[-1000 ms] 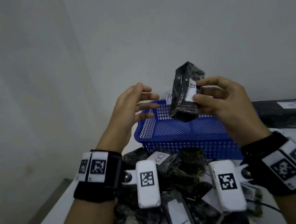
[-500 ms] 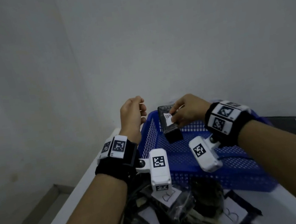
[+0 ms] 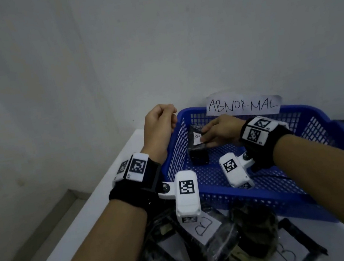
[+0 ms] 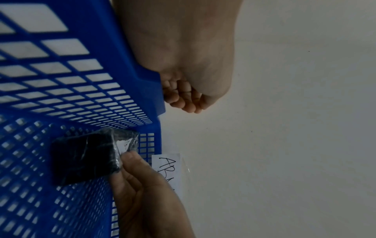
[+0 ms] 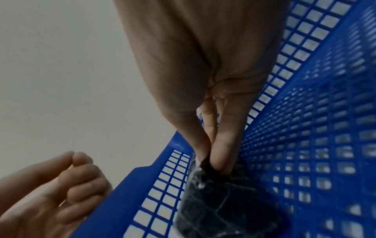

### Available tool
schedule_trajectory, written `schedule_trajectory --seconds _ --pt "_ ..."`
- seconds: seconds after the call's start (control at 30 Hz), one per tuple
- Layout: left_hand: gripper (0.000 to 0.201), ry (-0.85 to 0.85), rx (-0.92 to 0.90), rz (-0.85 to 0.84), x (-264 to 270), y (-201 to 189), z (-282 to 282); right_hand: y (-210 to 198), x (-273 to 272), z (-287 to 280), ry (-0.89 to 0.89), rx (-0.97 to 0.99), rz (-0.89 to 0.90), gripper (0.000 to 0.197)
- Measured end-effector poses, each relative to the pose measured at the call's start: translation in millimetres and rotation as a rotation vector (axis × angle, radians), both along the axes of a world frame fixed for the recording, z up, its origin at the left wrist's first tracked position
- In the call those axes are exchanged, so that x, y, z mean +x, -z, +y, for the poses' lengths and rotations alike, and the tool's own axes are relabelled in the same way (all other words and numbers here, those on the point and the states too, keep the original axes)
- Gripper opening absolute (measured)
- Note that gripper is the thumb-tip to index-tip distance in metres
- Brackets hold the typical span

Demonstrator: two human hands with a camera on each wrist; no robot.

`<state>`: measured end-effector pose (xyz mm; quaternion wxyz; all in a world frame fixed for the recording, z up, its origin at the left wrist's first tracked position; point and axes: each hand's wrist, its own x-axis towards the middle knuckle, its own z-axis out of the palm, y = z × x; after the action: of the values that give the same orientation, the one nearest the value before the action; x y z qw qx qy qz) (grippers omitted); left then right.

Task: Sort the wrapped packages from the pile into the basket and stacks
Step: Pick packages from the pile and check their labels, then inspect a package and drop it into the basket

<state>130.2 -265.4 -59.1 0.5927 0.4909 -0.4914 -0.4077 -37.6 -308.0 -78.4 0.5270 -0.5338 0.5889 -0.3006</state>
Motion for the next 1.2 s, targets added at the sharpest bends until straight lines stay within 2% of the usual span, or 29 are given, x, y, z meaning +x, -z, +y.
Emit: schedule_trajectory --seconds 0.07,0.17,0.23,0.4,0.53,0.67,0.73,0.83,0.9,1.0,1.1,1.2 --pt "0.022 -0.006 0.009 -0.004 0.0 -0.4 -0.3 0.9 -1.1 2.1 -0.009 0.001 0.024 0.016" --pt "0.019 0.046 0.077 0.023 4.3 -9.8 2.7 -15.5 -8.0 5.1 -0.103 -0.053 0.303 0.02" --pt "0.016 0.087 0.115 0.021 10.1 -20.2 6.6 -38.0 -15.7 6.0 -0.115 -0.126 0.415 0.023" --pt "0.015 0.089 0.101 0.057 23.3 -45.0 30.4 -104.6 -32.7 32.5 -0.038 -0.32 0.384 0.023" --pt "0.015 0.09 0.058 0.03 30.5 -54.0 61.6 -128.3 -23.7 90.5 -0.183 -0.442 0.44 0.026" --pt "0.013 0.073 0.058 0.009 46.9 -52.2 100.9 -121.5 3.0 157.6 -0.436 -0.546 0.568 0.025" --pt "0.014 0.055 0.076 -0.007 58.6 -49.3 119.0 -109.0 20.7 183.4 -0.571 -0.57 0.671 0.03" --pt "0.014 0.007 0.111 -0.084 81.4 -42.9 148.7 -82.8 52.9 214.1 -0.784 -0.629 0.971 0.06" --pt "0.014 -0.016 0.137 -0.111 91.7 -36.2 161.9 -65.9 69.6 230.4 -0.86 -0.608 1.115 0.078" --pt "0.012 -0.052 0.146 -0.051 103.3 -25.4 179.7 -44.4 91.0 247.5 -0.868 -0.61 1.229 0.083" --pt "0.015 -0.087 0.095 -0.001 105.2 -19.5 187.3 -39.7 93.8 247.6 -0.723 -0.685 1.116 0.057" --pt "0.019 -0.112 0.047 -0.016 100.8 -20.8 192.6 -54.6 76.1 243.1 -0.572 -0.619 0.785 0.037"
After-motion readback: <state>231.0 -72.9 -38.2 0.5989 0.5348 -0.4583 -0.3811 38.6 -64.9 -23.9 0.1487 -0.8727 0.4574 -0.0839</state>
